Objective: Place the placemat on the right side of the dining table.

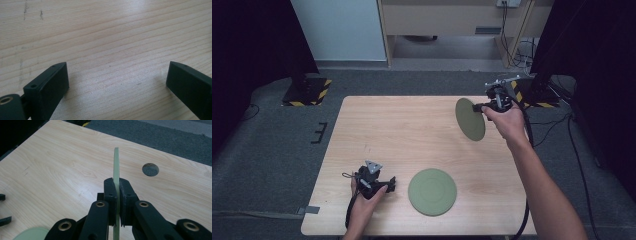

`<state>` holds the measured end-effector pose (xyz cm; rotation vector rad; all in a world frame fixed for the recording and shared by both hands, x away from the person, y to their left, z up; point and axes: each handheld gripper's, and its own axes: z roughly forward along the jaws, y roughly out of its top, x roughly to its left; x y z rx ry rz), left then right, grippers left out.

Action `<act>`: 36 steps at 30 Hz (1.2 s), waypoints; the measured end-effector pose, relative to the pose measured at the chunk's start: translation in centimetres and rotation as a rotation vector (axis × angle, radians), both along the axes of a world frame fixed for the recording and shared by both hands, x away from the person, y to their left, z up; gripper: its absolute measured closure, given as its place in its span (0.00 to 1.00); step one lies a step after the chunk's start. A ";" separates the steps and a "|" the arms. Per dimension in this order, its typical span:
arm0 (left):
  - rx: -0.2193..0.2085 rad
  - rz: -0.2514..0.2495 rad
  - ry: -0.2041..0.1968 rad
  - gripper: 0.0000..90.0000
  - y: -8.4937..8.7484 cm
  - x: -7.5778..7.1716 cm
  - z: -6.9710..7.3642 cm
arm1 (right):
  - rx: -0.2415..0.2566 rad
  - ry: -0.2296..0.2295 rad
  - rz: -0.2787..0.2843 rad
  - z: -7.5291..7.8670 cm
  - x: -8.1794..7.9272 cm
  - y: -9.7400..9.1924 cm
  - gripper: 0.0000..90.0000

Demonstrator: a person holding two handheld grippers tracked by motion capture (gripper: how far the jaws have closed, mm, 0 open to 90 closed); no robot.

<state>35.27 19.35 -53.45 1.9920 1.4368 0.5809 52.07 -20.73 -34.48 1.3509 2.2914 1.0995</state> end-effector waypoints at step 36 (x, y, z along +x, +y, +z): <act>0.004 0.024 -0.014 0.01 -0.1 0.1 -0.2 | -0.037 0.016 -0.115 -3.6 4.7 -1.9 0.95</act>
